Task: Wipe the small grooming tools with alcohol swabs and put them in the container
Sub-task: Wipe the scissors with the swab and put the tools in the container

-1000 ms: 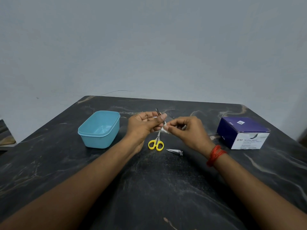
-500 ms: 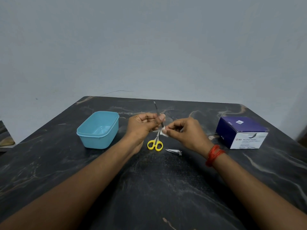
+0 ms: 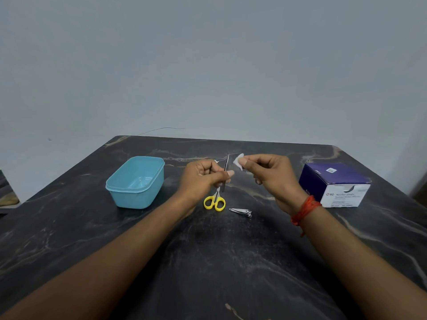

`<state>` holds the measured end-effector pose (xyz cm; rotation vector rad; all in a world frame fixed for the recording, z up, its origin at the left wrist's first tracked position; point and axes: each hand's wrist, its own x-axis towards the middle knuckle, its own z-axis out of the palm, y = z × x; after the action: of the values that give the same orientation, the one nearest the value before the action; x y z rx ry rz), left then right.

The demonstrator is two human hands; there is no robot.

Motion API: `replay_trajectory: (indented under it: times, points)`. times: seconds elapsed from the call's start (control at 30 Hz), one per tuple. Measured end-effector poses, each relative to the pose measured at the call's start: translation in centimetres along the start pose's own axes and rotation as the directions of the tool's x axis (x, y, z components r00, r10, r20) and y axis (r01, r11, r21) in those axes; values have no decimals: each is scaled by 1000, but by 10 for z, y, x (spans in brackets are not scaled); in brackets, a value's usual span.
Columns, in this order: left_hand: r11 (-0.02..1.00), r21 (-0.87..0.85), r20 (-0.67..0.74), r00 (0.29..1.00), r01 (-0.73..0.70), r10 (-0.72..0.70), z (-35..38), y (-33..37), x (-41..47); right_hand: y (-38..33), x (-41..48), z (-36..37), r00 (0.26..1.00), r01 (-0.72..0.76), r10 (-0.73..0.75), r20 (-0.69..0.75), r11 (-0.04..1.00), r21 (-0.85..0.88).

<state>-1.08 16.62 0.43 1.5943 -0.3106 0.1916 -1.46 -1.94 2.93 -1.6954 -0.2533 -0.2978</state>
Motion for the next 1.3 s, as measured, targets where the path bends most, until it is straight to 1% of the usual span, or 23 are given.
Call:
replay_trajectory:
  times: [0.17,0.3,0.4,0.53,0.7,0.87,1.0,1.07,1.2,1.3]
  points:
    - [999,40,54,999,5,-7,3,-1,-2,5,-1,8,1000,2,-1,27,1000,-10]
    - [998,68,102,994,17,-24,5,-1,-4,5,-3,9,997,-66,62,45,995,81]
    - [998,66,118,993,20,-27,6,2,-6,3,-1,5,996,-84,78,48,987,138]
    - [1000,14,90,996,22,-24,4,4,-4,3,-5,9,990,-90,81,113,993,78]
    - [997,68,130,991,27,-35,3,3,-5,3,-2,8,996,-85,80,40,988,127]
    - [997,75,128,991,24,-34,1,3,-5,4,-4,8,992,-96,91,89,994,53]
    - [995,87,157,986,44,-57,2,3,-6,2,-2,7,998,-70,70,7,993,91]
    - [995,90,158,986,48,-62,3,3,-6,3,-1,6,997,-71,70,16,995,68]
    - [995,79,146,987,59,-70,1,4,-5,4,-3,8,992,-92,89,91,996,24]
    - [994,94,147,986,64,-78,1,4,-5,4,-3,7,996,-74,72,48,997,37]
